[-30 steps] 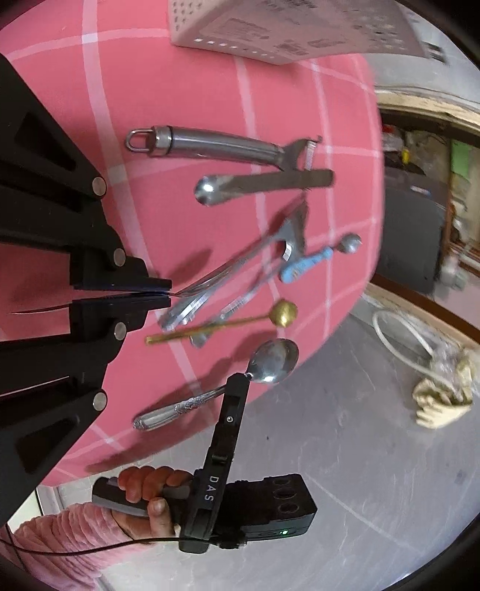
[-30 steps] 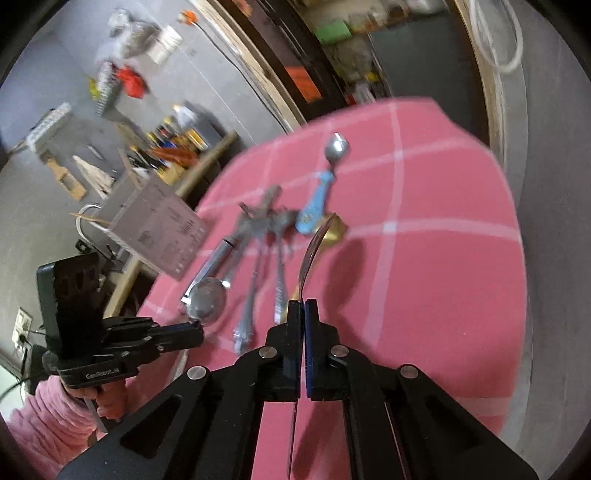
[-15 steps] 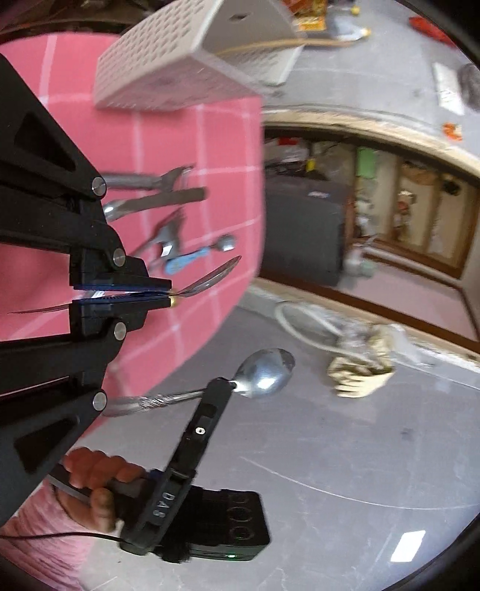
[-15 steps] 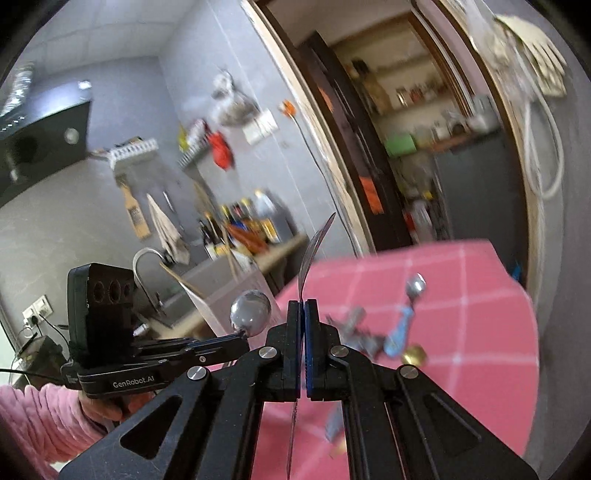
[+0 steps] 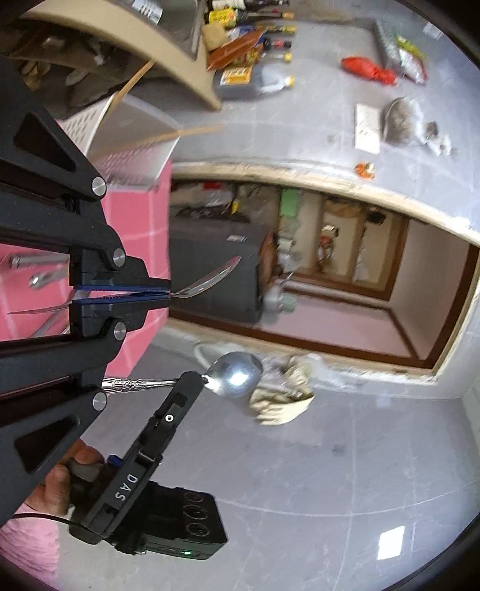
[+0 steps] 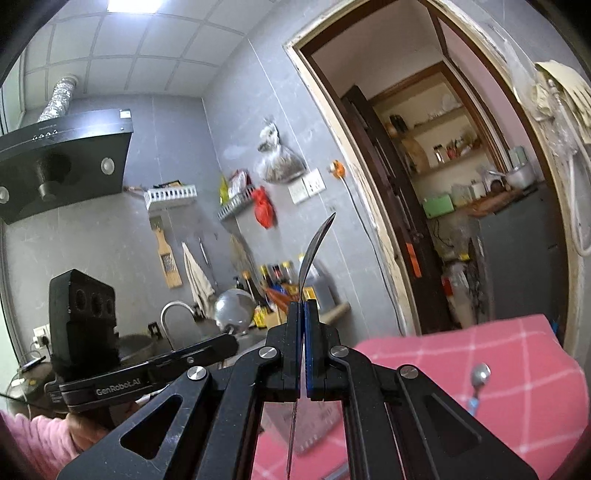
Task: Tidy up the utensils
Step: 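Lift both spoons and carry them over the white caddy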
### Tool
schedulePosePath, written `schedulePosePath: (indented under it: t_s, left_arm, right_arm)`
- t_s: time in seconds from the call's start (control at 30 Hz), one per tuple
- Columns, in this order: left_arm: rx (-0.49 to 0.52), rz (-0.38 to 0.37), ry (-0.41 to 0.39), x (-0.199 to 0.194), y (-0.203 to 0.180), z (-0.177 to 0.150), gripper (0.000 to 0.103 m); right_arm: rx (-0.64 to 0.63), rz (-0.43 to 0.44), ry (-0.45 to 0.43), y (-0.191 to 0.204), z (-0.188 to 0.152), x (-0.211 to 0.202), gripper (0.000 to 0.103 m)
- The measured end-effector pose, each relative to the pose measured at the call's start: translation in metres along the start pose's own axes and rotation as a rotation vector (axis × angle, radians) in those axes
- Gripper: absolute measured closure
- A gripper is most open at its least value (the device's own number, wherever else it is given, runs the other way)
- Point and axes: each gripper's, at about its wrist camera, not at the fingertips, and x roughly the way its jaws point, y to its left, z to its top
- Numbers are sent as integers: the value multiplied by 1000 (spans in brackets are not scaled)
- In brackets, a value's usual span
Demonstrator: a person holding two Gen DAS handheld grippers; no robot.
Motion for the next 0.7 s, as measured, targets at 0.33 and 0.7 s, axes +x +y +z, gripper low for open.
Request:
schedulePosePath:
  t_s: [0.33,0.7]
  left_arm:
    - [-74,72,-110,-1,56,26,100]
    - [-126,139,-192,15,100,21,100]
  right_arm:
    - [-17,48,-58,29,-5,55,101]
    - [-90,41,-72,48,-21,112,101]
